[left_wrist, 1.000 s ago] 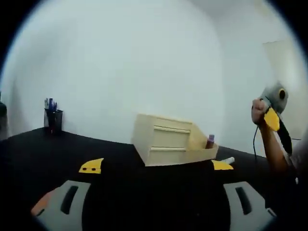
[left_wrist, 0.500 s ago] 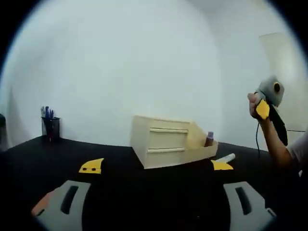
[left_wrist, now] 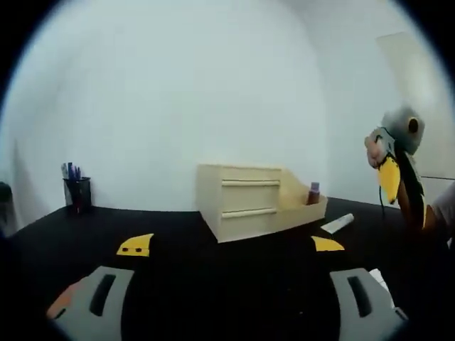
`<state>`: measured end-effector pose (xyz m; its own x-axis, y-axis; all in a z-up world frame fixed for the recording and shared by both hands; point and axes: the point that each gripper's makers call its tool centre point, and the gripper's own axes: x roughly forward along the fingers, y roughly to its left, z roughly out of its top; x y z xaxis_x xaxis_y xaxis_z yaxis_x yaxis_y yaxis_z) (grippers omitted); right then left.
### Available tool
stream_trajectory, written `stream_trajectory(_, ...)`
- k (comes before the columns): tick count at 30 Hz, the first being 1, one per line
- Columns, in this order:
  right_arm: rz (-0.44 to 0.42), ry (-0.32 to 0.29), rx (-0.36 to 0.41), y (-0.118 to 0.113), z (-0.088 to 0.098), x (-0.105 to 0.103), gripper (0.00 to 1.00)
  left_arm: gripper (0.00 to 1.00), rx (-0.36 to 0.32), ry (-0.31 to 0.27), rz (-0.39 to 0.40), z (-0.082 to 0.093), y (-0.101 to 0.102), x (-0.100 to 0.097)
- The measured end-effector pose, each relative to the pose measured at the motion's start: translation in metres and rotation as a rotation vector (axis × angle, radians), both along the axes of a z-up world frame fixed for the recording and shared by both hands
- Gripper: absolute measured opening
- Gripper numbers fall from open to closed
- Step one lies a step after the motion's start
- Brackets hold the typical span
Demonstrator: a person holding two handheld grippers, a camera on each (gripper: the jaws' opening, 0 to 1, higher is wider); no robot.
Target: Open the drawer, pick up the cosmetic bottles from the table one by one, place them into the drawer, release the gripper, close the drawer, and move the gripper away
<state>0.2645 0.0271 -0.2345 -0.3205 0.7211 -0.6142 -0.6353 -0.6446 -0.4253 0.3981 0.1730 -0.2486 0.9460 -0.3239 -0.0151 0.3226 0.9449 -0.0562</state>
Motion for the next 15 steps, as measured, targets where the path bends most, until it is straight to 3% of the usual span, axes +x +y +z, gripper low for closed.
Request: stream_trajectory(15,0.015,0.019,-0.043,0.005,-0.015,-0.004,0.47,0.81,-0.006,-0.007,0.0,0.003,0.004,0.001)
